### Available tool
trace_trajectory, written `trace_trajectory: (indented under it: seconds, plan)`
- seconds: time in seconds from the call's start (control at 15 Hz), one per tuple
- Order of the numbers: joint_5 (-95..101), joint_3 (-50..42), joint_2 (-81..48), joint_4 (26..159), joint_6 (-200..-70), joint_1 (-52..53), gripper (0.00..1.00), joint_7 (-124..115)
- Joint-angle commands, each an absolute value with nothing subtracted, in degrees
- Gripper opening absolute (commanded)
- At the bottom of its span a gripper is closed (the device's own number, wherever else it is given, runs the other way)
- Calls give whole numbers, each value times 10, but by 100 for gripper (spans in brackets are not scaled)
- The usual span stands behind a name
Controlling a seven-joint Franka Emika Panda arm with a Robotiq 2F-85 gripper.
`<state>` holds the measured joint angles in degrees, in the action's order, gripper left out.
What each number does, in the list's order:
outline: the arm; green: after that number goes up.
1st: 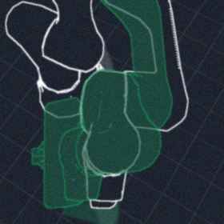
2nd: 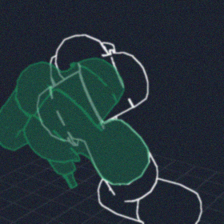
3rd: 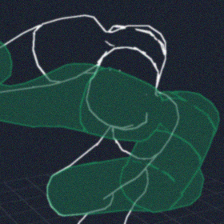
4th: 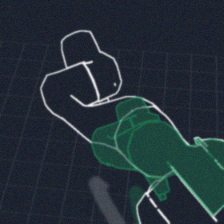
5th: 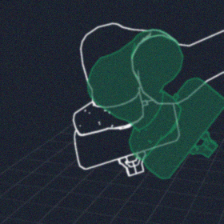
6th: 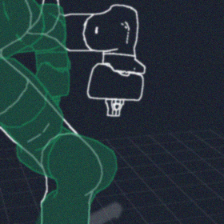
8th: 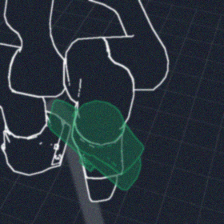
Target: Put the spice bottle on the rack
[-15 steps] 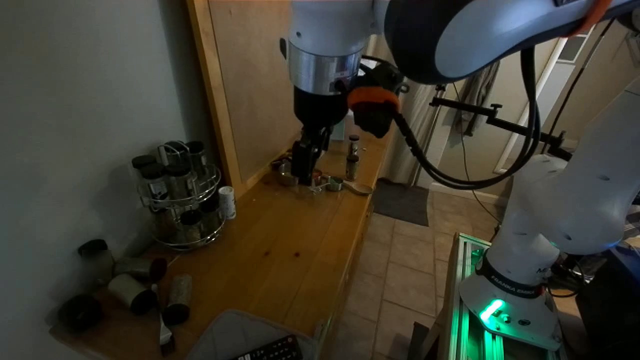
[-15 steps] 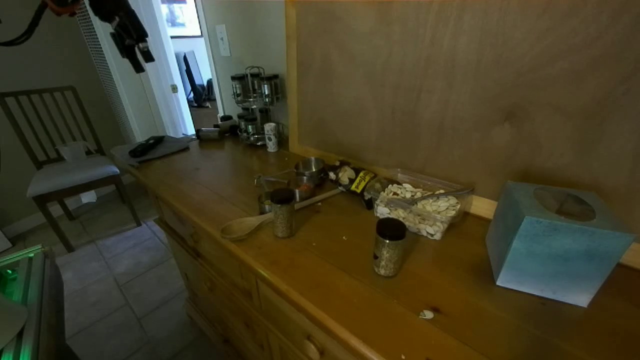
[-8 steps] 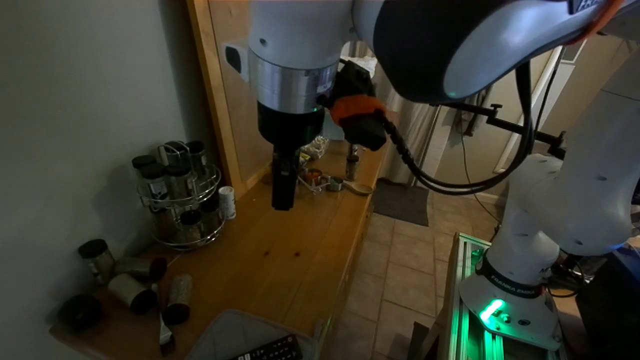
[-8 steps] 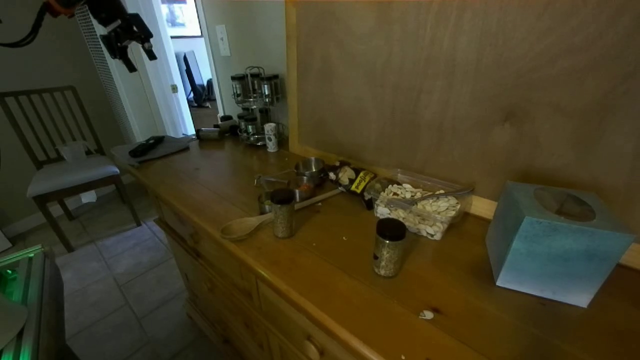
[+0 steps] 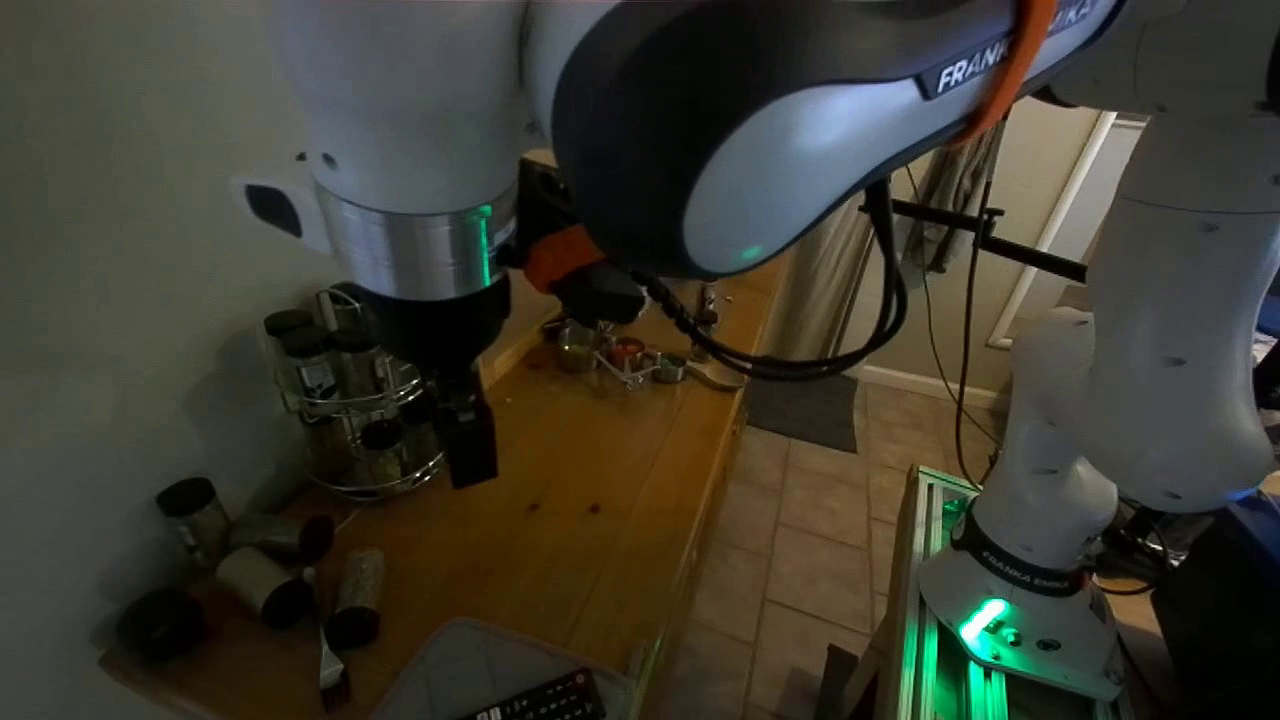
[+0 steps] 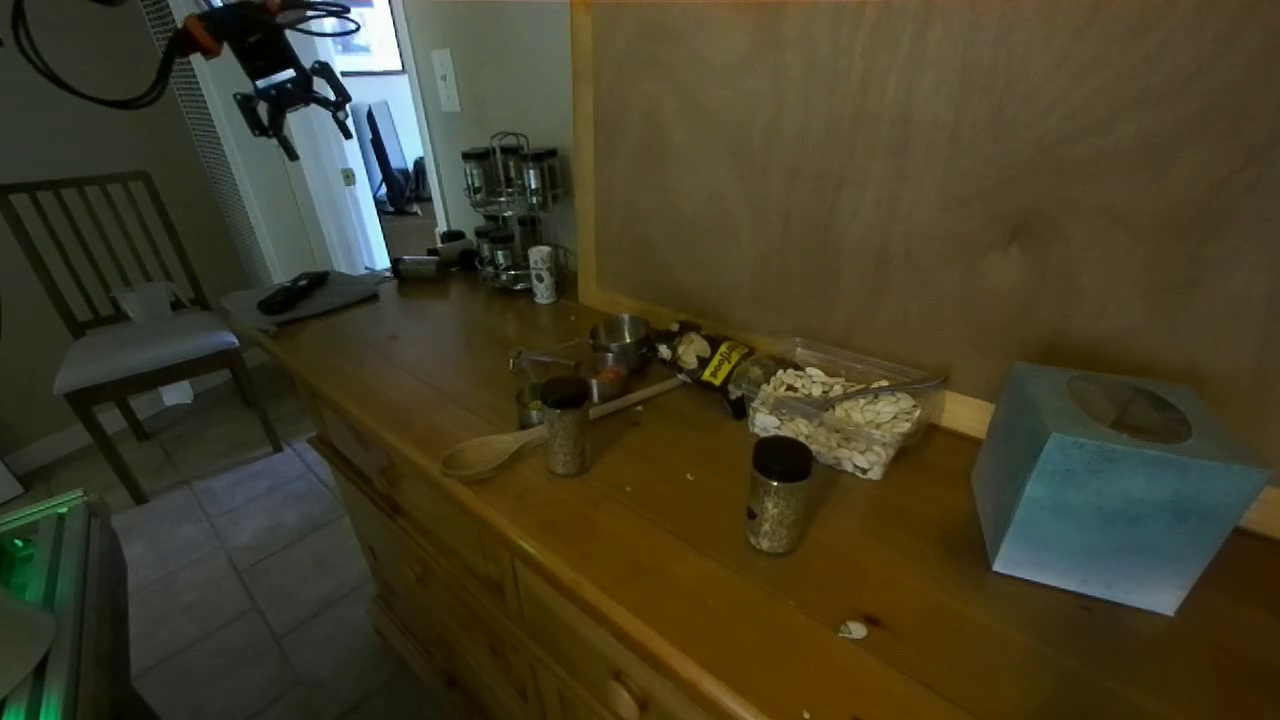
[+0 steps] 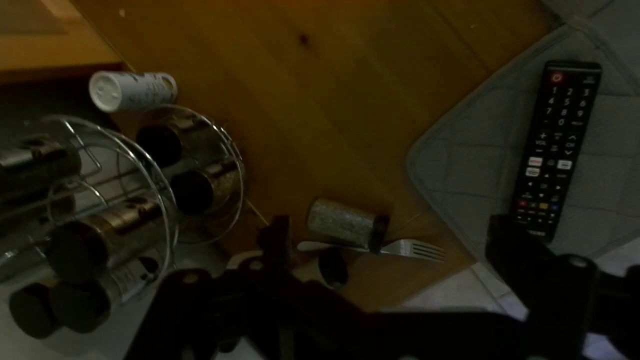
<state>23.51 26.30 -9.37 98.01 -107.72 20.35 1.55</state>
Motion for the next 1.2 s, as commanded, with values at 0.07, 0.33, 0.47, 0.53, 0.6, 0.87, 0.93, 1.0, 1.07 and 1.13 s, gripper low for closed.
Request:
trace_trajectory:
  seconds: [0.07, 0.33, 0.47, 0.53, 0.6, 0.87, 0.93, 1.0, 1.07, 1.13]
  plan:
    - [238, 238, -118, 951, -1083, 232, 100, 62]
    - [239, 235, -129, 933, -1082, 234, 100, 85]
    - [239, 235, -129, 932, -1082, 234, 100, 86]
    - [250, 235, -138, 922, -1064, 240, 100, 102]
    - [255, 237, -152, 909, -1047, 248, 100, 129]
    - [267, 242, -194, 888, -1047, 268, 100, 226]
    - [271, 242, -207, 881, -1052, 273, 100, 250]
    - [279, 240, -222, 874, -1059, 278, 100, 273]
    - [291, 238, -235, 868, -1071, 283, 100, 296]
    - [304, 234, -251, 859, -1071, 289, 100, 311]
